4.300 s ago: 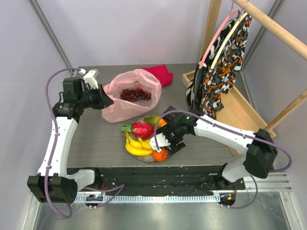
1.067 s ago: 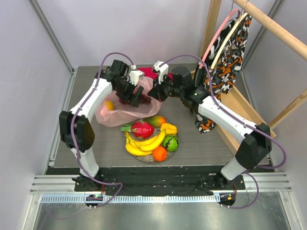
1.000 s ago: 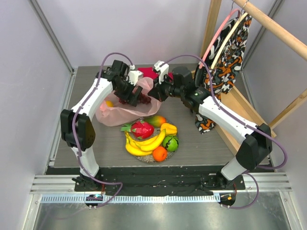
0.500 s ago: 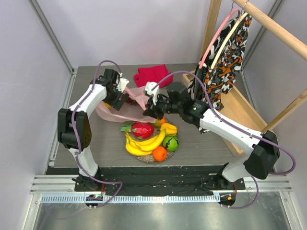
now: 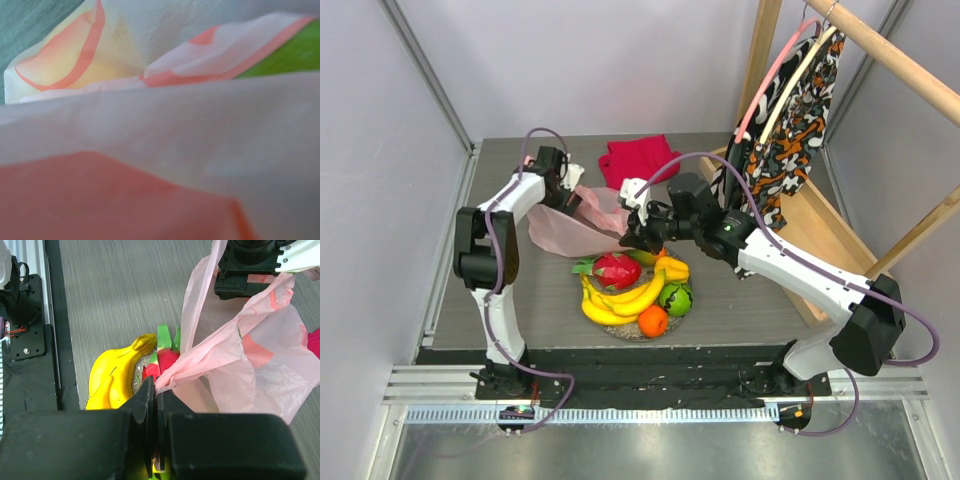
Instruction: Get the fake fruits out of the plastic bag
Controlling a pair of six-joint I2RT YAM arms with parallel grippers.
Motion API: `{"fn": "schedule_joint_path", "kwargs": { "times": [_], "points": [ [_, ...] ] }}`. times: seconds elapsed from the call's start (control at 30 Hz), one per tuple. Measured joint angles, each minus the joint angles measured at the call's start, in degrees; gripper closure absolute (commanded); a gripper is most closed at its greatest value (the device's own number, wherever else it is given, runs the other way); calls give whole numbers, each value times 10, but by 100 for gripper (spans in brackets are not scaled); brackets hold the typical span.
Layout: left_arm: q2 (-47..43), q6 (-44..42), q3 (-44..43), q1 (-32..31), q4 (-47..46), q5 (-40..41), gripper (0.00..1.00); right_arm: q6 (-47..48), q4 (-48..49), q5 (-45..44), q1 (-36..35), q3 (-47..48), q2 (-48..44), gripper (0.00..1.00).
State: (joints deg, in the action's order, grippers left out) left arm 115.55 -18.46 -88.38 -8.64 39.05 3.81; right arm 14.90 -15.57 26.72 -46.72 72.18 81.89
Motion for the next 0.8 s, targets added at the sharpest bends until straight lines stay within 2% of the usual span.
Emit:
{"fn": "schedule_joint_path", "kwargs": {
  "times": [0.03, 0.07, 0.13, 0.17, 0.3, 0.37, 0.53, 0.57, 0.67, 0.77, 0.8],
  "points": [
    [2, 2, 0, 0, -2, 0, 45, 0, 0, 0, 0, 0, 0, 99],
    [5, -1, -1, 0, -5, -3, 58, 1, 0, 0, 0, 0, 0, 99],
    [6, 0, -1, 1, -9, -10, 71, 3, 0, 0, 0, 1, 0, 99],
    [5, 1, -1, 2, -11, -17, 81, 4, -2, 0, 0, 2, 0, 99],
    [-35, 7, 36, 11, -34, -57, 96, 14, -3, -2, -1, 7, 0, 99],
    [-99, 7, 95, 18, -39, -82, 100, 19, -4, -9, -1, 8, 0, 99],
    [-346, 5, 231, 28, -40, -125, 100, 35, -5, -25, -1, 8, 0, 99],
    [-397, 4, 251, 27, -38, -135, 97, 37, -5, -26, 0, 7, 0, 99],
    [-490, 4, 296, 26, -35, -157, 71, 42, -4, -26, 0, 2, 0, 99],
    [-513, 3, 336, 26, -22, -170, 58, 45, -4, -22, 0, 1, 5, 99],
    [-504, 6, 345, 26, -17, -173, 57, 45, -4, -19, 0, 1, 7, 99]
  ]
}}
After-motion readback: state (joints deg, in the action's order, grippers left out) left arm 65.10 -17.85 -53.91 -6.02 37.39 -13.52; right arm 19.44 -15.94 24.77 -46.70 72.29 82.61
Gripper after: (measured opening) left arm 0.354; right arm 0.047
